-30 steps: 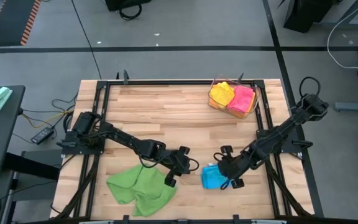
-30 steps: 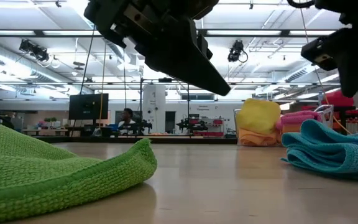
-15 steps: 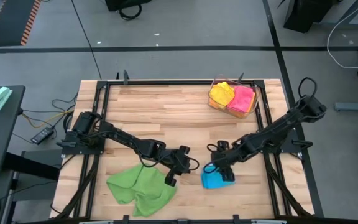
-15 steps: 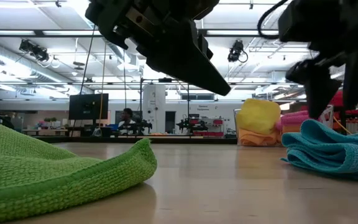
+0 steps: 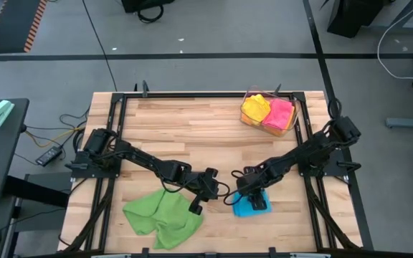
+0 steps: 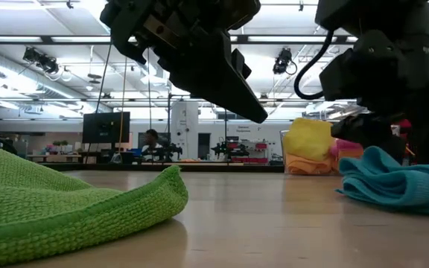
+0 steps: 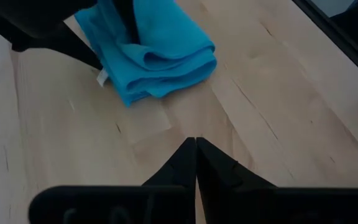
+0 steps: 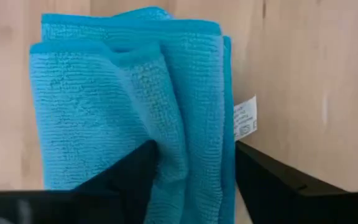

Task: Fold microfiber towels
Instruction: Stack the folded blue microfiber cloth on top of the folded pink microfiber cloth

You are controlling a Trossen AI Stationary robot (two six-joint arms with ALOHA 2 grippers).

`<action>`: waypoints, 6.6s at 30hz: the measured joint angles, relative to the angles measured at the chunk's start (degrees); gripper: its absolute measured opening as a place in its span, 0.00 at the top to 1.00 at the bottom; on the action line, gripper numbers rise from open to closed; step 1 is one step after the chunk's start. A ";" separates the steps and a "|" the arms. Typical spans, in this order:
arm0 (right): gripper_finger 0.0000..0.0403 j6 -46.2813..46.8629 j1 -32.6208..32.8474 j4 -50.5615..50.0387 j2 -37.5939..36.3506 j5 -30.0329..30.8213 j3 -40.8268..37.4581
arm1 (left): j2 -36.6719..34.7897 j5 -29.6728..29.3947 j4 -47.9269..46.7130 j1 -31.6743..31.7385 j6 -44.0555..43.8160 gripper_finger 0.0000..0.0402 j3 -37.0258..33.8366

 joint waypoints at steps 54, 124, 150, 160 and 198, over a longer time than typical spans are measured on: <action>0.97 3.99 -36.04 -14.53 -28.35 -16.60 2.08 | 0.00 0.00 0.22 0.26 4.57 0.94 0.04; 0.97 23.74 -94.18 -0.30 -54.90 -16.04 -19.75 | 0.00 0.00 -2.14 4.07 17.97 0.96 0.02; 0.96 36.14 -82.64 -0.23 -68.32 -8.85 -16.41 | 0.00 0.00 -2.27 4.07 16.45 0.95 -0.02; 0.96 41.96 -71.89 12.94 -68.72 0.71 -24.85 | 0.00 0.00 -2.50 4.07 16.41 0.96 -0.02; 0.96 40.38 -73.70 -18.66 -68.10 16.73 -20.37 | 0.00 -0.02 -5.10 4.02 13.48 0.94 -0.02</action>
